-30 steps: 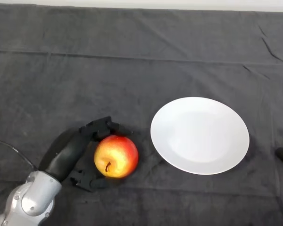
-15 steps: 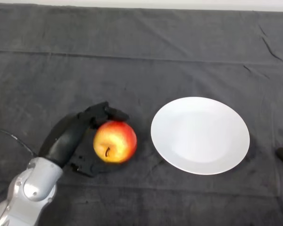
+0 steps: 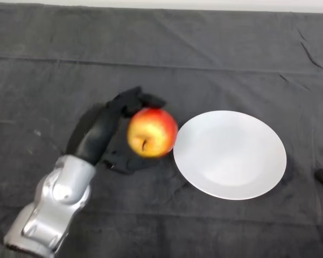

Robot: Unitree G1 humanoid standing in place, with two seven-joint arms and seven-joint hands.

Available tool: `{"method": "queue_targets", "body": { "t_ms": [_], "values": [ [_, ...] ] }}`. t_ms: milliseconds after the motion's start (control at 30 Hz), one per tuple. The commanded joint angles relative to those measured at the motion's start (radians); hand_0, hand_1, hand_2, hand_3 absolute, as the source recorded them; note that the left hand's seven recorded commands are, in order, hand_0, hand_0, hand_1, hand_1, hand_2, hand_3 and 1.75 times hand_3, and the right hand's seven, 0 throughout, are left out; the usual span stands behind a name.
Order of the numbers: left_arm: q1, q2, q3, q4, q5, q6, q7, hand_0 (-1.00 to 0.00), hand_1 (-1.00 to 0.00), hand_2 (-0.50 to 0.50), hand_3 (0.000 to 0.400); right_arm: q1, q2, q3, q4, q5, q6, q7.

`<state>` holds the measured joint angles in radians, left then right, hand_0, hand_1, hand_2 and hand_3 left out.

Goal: Move the apple to the plate

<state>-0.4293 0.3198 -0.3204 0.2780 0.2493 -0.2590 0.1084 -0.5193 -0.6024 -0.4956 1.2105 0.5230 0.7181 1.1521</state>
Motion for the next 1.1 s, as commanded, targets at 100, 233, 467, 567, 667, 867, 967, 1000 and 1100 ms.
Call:
{"method": "queue_targets", "body": {
  "t_ms": [100, 233, 467, 567, 667, 867, 967, 1000, 1100],
  "values": [
    [-0.07, -0.019, -0.04, 0.074, 0.016, -0.018, 0.032, -1.0, -1.0, 0.0, 0.4, 0.02, -0.006, -0.0125, -0.036, 0.0108, 0.003, -0.0054],
    [-0.11, -0.045, -0.085, 0.142, 0.017, -0.041, 0.056, -1.0, -1.0, 0.0, 0.4, 0.019, -0.007, -0.0124, -0.035, 0.0109, 0.003, -0.0049],
    [-0.166, -0.086, -0.183, 0.258, 0.003, -0.078, 0.096, -1.0, -1.0, 0.0, 0.4, 0.019, -0.008, -0.0121, -0.033, 0.0109, 0.003, -0.0036],
    [-0.188, -0.097, -0.224, 0.299, -0.011, -0.093, 0.104, -1.0, -1.0, 0.0, 0.4, 0.018, -0.008, -0.0119, -0.032, 0.0109, 0.004, -0.0029],
    [-0.209, -0.105, -0.261, 0.34, -0.026, -0.11, 0.108, -1.0, -1.0, 0.0, 0.4, 0.017, -0.009, -0.0118, -0.03, 0.0108, 0.004, -0.002],
    [-0.249, -0.118, -0.323, 0.417, -0.056, -0.143, 0.112, -1.0, -1.0, 0.0, 0.4, 0.016, -0.01, -0.0114, -0.028, 0.0106, 0.004, -0.0002],
    [-0.265, -0.123, -0.35, 0.451, -0.068, -0.159, 0.115, -1.0, -1.0, 0.0, 0.4, 0.016, -0.01, -0.0112, -0.027, 0.0104, 0.004, 0.0007],
    [-0.27, -0.124, -0.359, 0.463, -0.072, -0.164, 0.116, -1.0, -1.0, 0.0, 0.4, 0.016, -0.01, -0.0112, -0.026, 0.0104, 0.004, 0.0011],
    [-0.282, -0.128, -0.383, 0.495, -0.082, -0.179, 0.119, -1.0, -1.0, 0.0, 0.4, 0.015, -0.011, -0.011, -0.025, 0.0102, 0.004, 0.0021]
  ]
}}
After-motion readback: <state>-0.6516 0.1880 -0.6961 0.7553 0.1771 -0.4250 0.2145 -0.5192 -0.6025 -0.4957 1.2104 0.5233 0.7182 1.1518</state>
